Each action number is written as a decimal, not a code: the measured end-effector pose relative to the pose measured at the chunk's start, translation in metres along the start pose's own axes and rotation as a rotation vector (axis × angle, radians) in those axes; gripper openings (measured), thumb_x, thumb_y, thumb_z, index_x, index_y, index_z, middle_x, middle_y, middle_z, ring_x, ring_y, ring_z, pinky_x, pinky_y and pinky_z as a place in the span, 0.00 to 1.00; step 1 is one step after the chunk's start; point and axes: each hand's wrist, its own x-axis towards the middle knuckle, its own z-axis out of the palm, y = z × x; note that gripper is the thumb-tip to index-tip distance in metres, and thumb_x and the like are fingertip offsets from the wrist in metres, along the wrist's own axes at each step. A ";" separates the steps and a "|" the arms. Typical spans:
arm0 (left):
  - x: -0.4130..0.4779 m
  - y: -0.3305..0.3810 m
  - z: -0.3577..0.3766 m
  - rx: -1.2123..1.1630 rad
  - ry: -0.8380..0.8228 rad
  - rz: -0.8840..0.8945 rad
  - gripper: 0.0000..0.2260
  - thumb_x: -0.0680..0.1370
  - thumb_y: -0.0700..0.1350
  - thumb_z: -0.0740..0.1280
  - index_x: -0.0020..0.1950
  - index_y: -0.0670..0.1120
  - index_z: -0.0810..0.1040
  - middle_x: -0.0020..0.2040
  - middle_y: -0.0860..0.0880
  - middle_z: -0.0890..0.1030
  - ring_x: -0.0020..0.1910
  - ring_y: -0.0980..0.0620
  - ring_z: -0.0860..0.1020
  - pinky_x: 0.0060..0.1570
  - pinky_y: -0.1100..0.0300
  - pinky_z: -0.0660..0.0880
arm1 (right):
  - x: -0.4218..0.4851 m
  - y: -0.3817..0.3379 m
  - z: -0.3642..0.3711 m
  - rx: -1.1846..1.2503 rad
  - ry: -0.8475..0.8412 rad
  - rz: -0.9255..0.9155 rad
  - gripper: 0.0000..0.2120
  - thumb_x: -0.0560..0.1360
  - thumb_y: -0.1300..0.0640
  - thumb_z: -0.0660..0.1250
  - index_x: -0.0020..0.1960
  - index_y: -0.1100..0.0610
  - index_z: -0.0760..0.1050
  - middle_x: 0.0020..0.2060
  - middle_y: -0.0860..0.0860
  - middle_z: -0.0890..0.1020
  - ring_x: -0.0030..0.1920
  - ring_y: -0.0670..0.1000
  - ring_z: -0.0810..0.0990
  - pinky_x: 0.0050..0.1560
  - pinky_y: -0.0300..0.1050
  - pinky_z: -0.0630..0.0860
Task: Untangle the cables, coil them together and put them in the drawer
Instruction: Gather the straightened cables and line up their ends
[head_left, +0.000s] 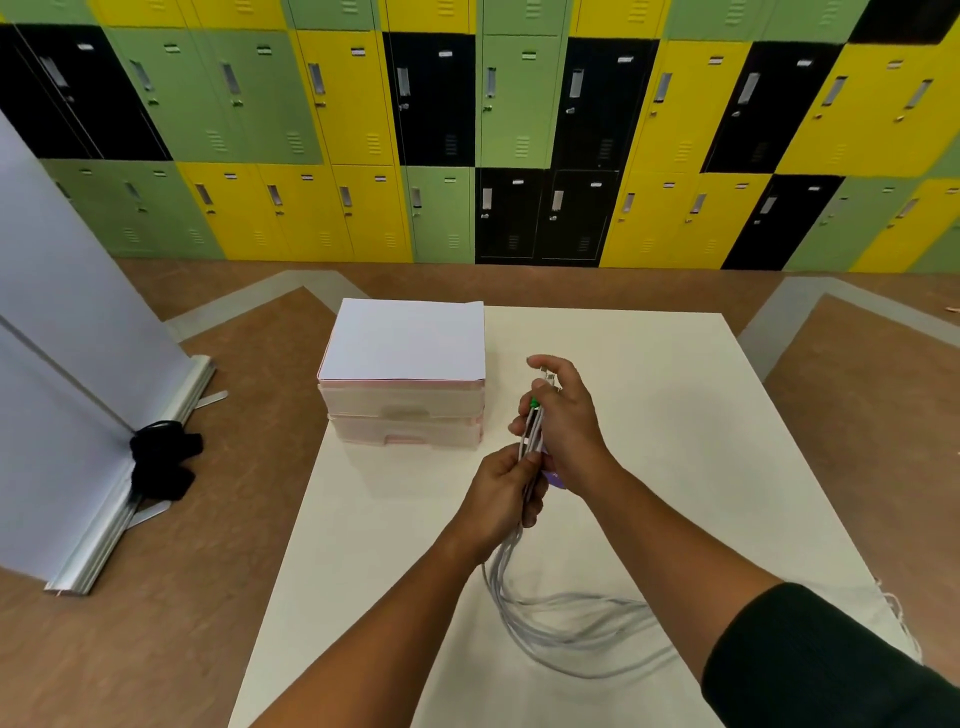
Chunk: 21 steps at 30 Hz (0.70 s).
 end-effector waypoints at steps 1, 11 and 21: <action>0.001 0.001 0.000 -0.004 -0.007 -0.006 0.14 0.86 0.44 0.55 0.47 0.41 0.76 0.33 0.45 0.73 0.27 0.51 0.69 0.28 0.59 0.67 | 0.000 -0.001 -0.001 0.005 0.011 0.012 0.13 0.83 0.61 0.53 0.59 0.49 0.73 0.35 0.56 0.76 0.32 0.56 0.78 0.33 0.45 0.74; 0.005 0.015 0.013 0.149 -0.032 0.114 0.13 0.84 0.51 0.59 0.49 0.42 0.74 0.32 0.46 0.77 0.27 0.47 0.74 0.30 0.55 0.73 | 0.000 -0.013 -0.013 0.009 0.066 0.018 0.09 0.78 0.66 0.52 0.50 0.57 0.69 0.36 0.56 0.76 0.31 0.57 0.78 0.34 0.45 0.75; 0.017 0.025 0.017 0.254 0.051 0.132 0.13 0.84 0.51 0.59 0.50 0.43 0.75 0.33 0.50 0.80 0.29 0.55 0.78 0.32 0.60 0.74 | 0.002 -0.019 -0.015 -0.187 0.026 -0.034 0.10 0.80 0.62 0.56 0.48 0.51 0.73 0.38 0.53 0.81 0.45 0.58 0.81 0.45 0.50 0.78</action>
